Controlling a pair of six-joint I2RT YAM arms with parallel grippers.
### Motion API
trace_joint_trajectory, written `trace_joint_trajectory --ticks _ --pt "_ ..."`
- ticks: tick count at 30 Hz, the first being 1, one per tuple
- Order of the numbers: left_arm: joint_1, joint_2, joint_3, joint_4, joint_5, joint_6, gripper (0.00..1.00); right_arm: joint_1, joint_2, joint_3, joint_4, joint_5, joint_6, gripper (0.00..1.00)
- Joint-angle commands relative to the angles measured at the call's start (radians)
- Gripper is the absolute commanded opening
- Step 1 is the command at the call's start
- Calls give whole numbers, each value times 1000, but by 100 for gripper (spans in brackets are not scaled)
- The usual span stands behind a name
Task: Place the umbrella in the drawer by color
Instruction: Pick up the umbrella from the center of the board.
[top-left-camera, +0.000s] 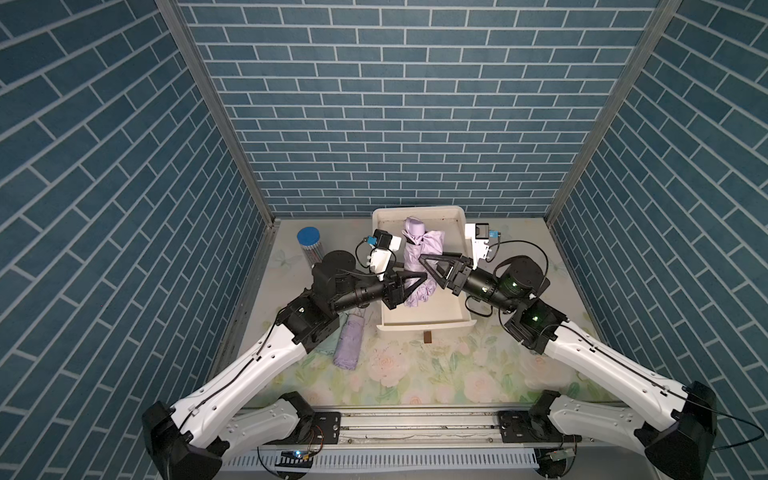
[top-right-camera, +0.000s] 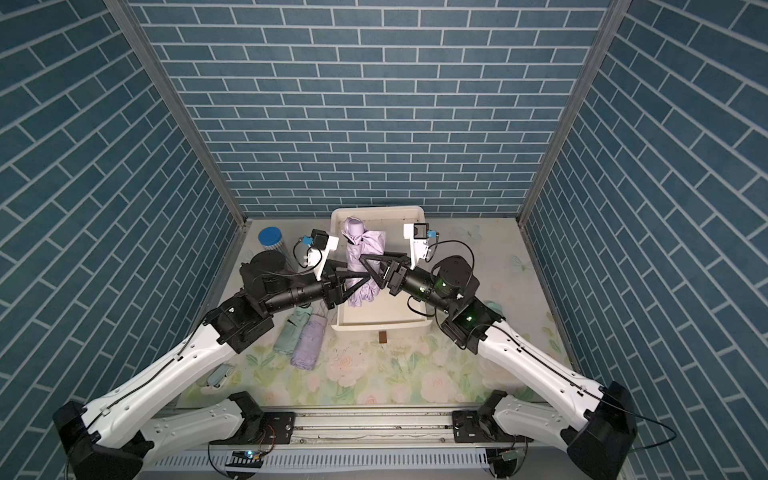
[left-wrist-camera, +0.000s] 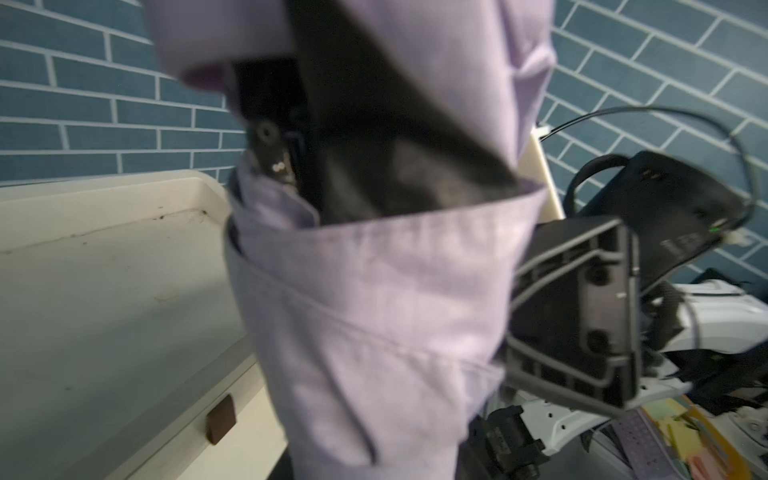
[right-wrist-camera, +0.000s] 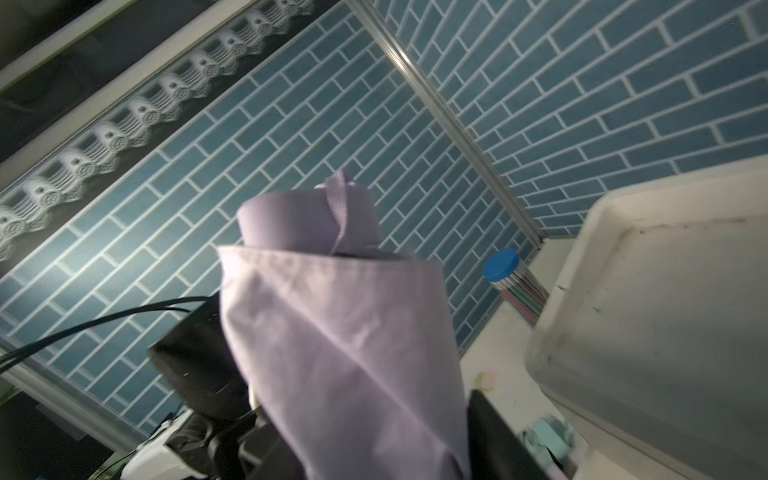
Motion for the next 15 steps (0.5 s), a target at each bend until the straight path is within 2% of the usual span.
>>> trace_joint_trajectory --ticks 1,4,6,9,15 --pt "-6 42 61 -146 -147 131 21 -14 -17 182 -400 193 -101 76" --pt "-23 74 99 -223 -210 210 21 -57 3 263 -559 153 -136 86" --pt "-33 79 110 -243 -247 248 22 -69 13 286 -604 112 -149 100" --pt "-52 83 122 -256 -284 298 24 -77 56 341 -706 109 -166 100" --pt "-126 115 156 -324 -378 385 24 -77 100 347 -711 58 -135 100"
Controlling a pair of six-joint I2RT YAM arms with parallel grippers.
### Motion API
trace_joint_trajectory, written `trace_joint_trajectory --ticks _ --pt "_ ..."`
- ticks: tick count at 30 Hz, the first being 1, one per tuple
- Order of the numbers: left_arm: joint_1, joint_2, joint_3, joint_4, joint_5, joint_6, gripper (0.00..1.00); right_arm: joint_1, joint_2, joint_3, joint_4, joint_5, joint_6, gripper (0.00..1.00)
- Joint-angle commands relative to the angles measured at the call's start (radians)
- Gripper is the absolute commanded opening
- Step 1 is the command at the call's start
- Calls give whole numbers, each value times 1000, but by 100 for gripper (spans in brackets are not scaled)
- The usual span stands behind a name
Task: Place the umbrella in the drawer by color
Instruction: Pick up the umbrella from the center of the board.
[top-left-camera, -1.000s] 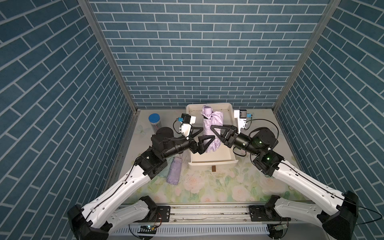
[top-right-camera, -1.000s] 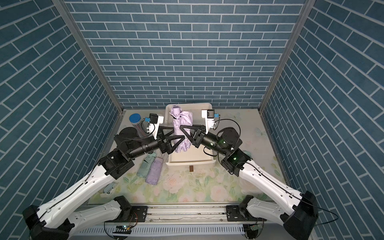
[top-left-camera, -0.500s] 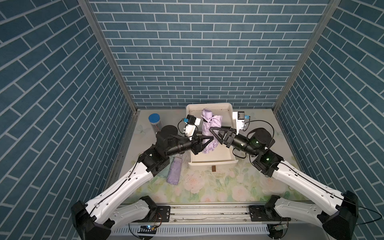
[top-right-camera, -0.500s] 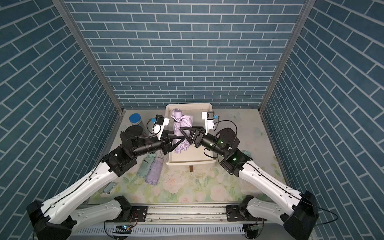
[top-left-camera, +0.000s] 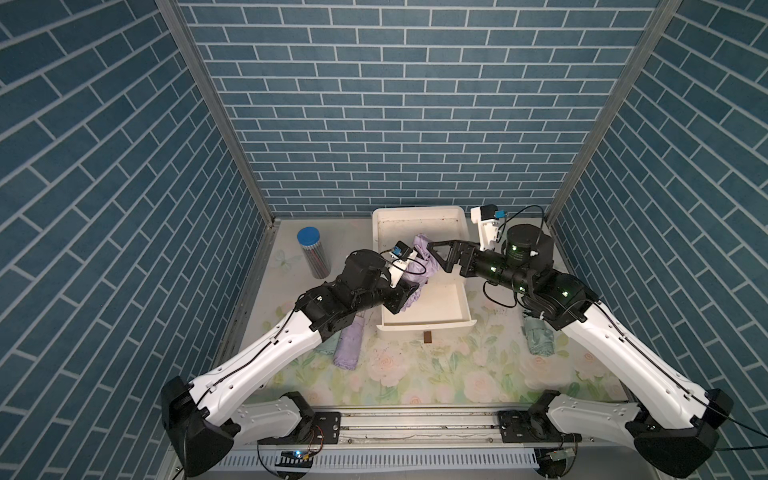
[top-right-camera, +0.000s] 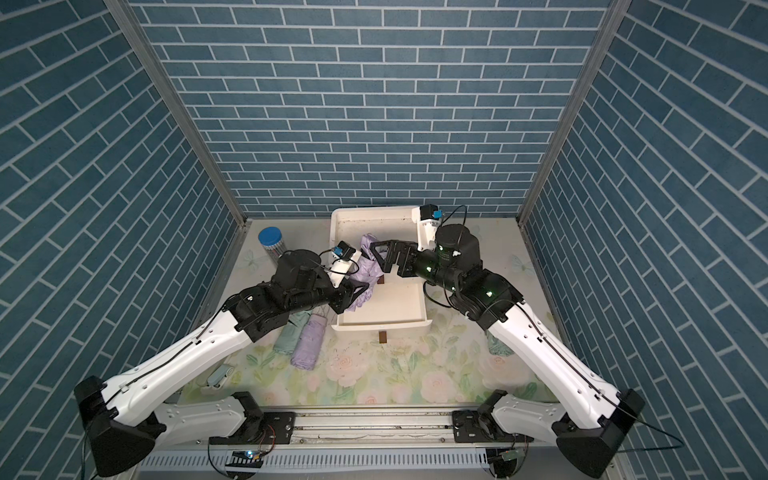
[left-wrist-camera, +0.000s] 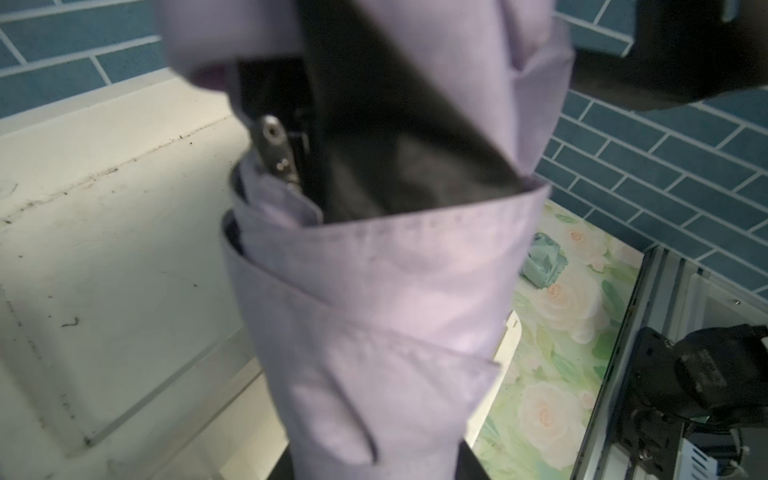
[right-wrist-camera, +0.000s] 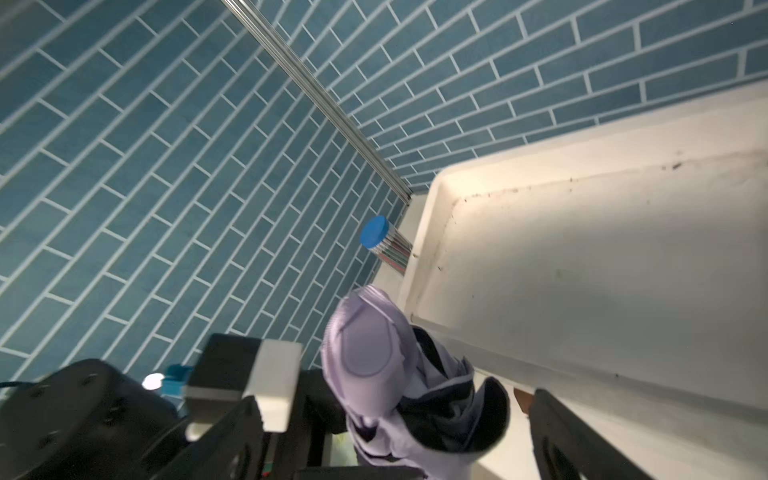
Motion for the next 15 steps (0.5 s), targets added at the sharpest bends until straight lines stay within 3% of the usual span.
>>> trace_joint_trajectory --ticks 1,10,15 --pt "-43 5 47 -11 -91 91 24 -3 24 12 -59 -43 -11 100" --pt "-115 57 55 -44 -185 121 22 -3 13 -69 -26 -86 13 87" --pt "-122 67 52 -39 -178 127 22 -5 -6 -83 -39 -71 10 67"
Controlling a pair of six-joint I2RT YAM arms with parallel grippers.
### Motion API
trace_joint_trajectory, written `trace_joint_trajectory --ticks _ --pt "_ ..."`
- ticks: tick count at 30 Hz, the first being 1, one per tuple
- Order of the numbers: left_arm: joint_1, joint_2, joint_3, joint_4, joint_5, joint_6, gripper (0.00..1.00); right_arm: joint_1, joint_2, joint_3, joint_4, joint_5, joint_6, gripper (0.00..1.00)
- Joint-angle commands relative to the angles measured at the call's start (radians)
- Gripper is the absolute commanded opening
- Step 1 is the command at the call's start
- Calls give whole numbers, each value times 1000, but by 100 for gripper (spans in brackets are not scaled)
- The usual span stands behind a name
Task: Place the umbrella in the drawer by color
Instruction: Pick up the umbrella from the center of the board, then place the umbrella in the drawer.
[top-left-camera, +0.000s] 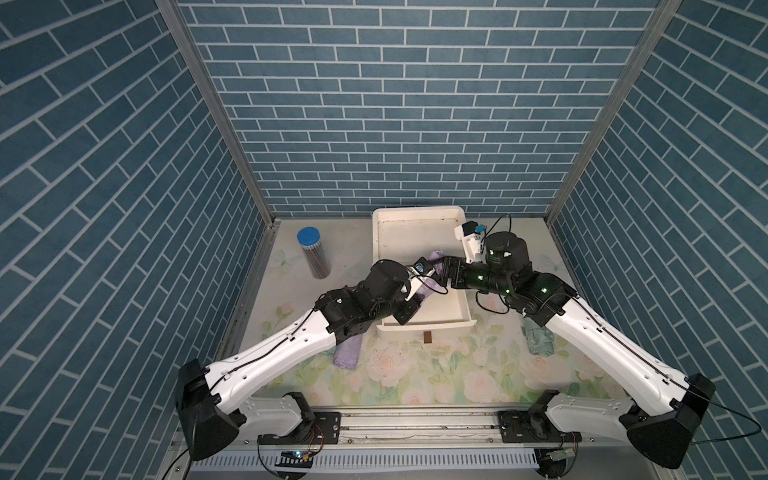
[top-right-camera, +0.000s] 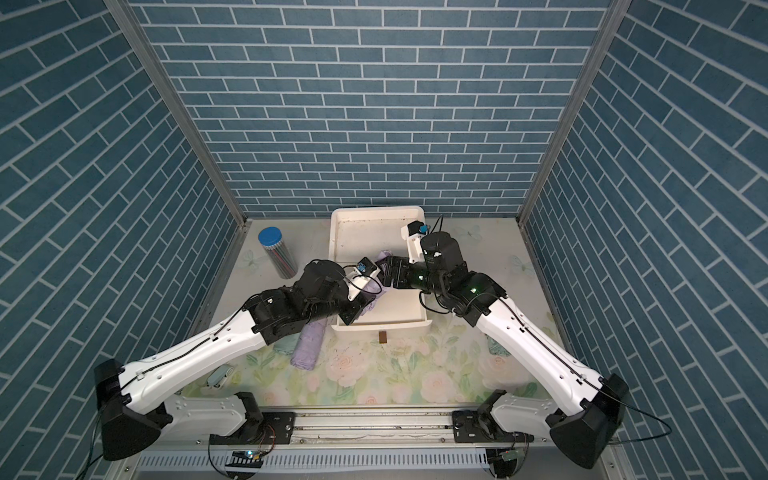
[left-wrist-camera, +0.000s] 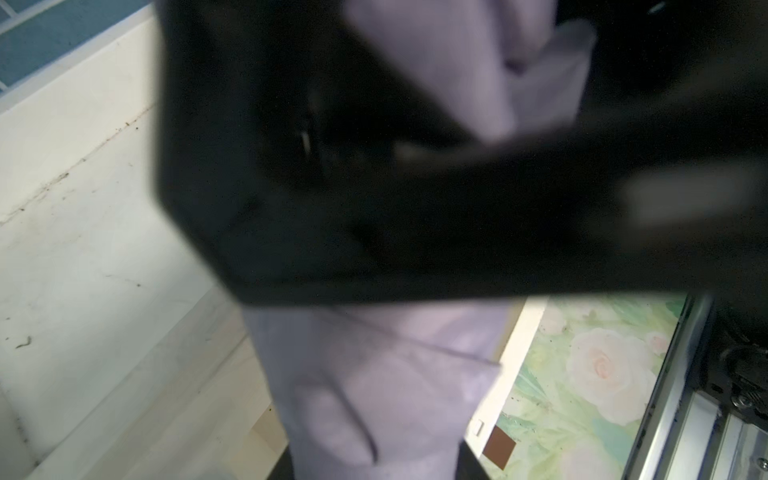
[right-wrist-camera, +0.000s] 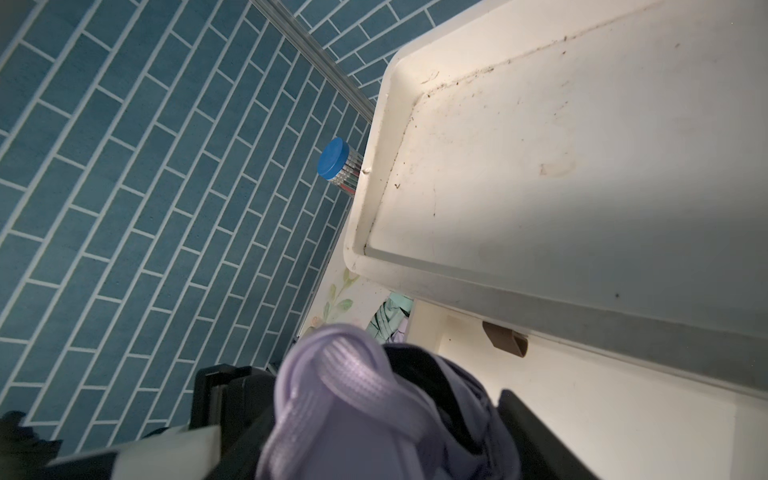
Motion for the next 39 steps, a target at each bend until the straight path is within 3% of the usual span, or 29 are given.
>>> trace_joint_trajectory --ticks 1,4,7,9,13,17,24,32,35,39 --pt "-10 -9 34 28 -3 23 23 -2 -40 -7 8 -11 -4 63" --pt "-12 -21 29 32 17 34 26 -6 -41 -15 20 -26 -4 45" --pt "-12 -27 9 43 0 40 30 -18 -36 -18 22 -37 -5 20" --pt "-12 -26 7 54 -15 26 46 -24 -40 -29 35 -43 -3 1" --pt "-11 -61 3 116 -56 -40 66 -22 -91 -108 131 -29 40 0" --pt "-5 -137 -7 217 -173 -135 75 -1 -193 -287 284 75 114 0" --pt "3 -177 -26 224 -392 -303 81 79 -274 -550 588 228 251 0" --pt "54 -238 -93 85 -550 -560 86 177 -290 -688 710 412 282 0" --pt "95 -299 -169 17 -567 -667 89 180 -272 -711 728 413 285 0" --pt "158 -363 -294 -32 -482 -781 90 183 -261 -735 758 419 272 0"
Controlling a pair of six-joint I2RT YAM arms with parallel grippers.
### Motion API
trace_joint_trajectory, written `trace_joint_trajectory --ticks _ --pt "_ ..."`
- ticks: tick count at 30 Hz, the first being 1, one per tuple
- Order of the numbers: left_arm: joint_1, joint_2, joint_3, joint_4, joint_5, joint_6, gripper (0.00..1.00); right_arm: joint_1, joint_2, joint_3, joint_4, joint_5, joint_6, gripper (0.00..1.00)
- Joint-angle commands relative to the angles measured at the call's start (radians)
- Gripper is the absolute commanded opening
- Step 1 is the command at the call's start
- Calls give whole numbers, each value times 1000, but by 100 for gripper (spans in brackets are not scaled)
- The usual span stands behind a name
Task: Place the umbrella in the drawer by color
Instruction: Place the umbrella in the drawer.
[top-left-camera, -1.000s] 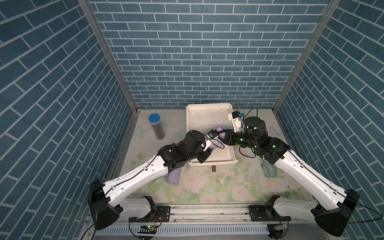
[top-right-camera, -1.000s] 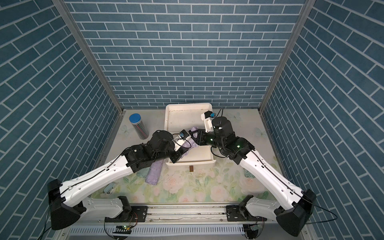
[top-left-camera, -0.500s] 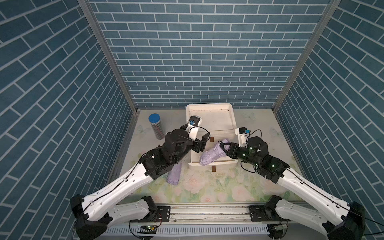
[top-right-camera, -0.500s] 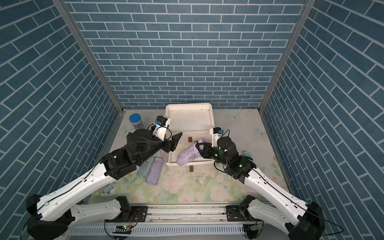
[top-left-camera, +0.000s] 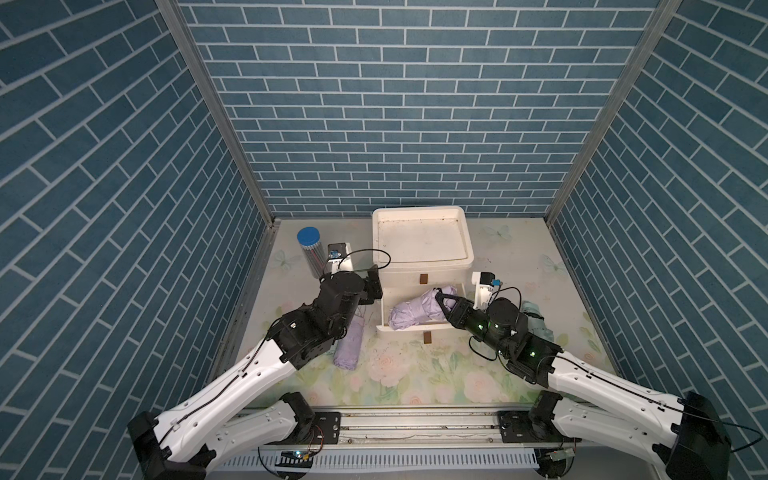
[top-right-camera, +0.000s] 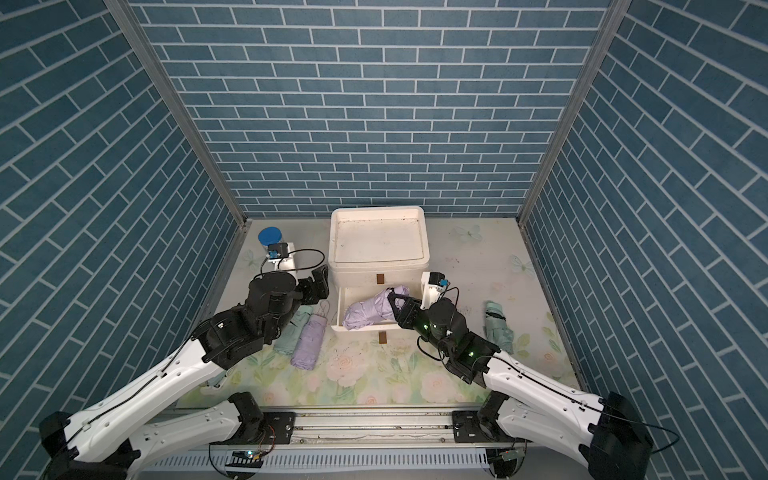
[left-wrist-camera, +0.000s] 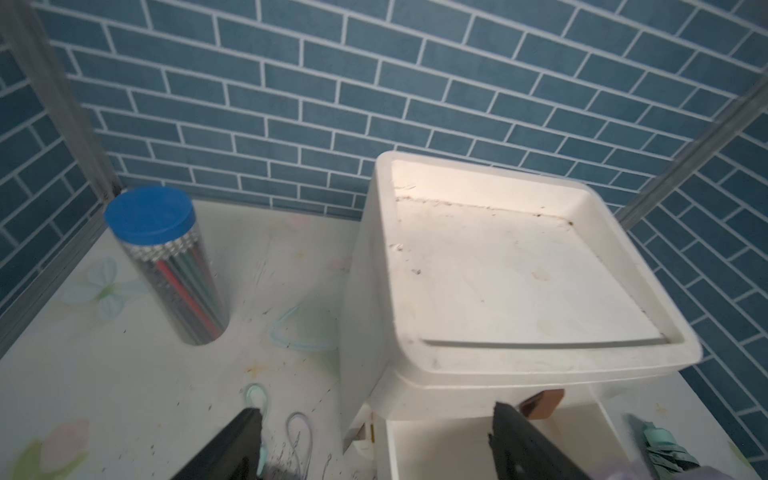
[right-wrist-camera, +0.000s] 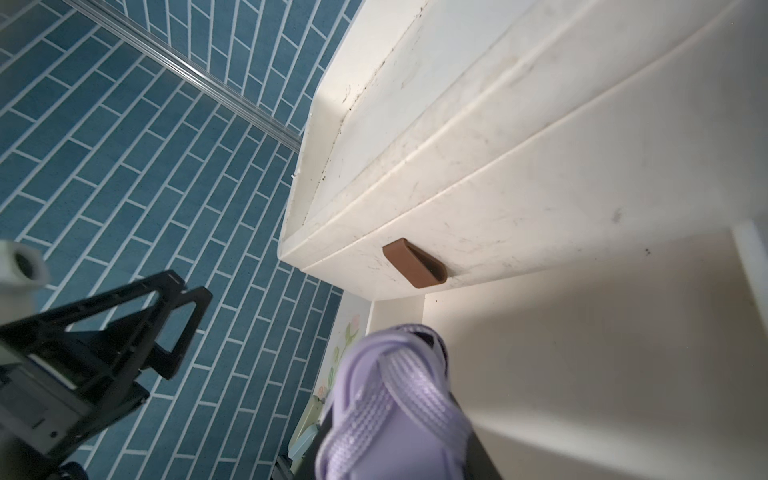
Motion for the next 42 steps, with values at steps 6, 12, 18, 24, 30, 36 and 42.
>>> trace_joint_trajectory --ticks 6,12,18,24,30,36,42 --pt "59 -62 -154 -136 129 -215 91 6 19 -4 66 108 -45 0" --pt "61 -45 -253 -156 181 -261 92 6 75 27 54 62 -63 3" --pt "62 -41 -325 -163 192 -298 94 7 54 84 -136 103 -87 66" --pt "70 26 -357 -171 198 -314 95 5 153 332 -567 210 -174 94" --pt "79 119 -346 -174 216 -317 93 7 157 411 -662 221 -238 92" --pt "84 128 -366 -165 220 -325 89 10 133 409 -676 199 -256 82" --pt "84 148 -401 -154 241 -343 83 15 107 394 -628 167 -268 77"
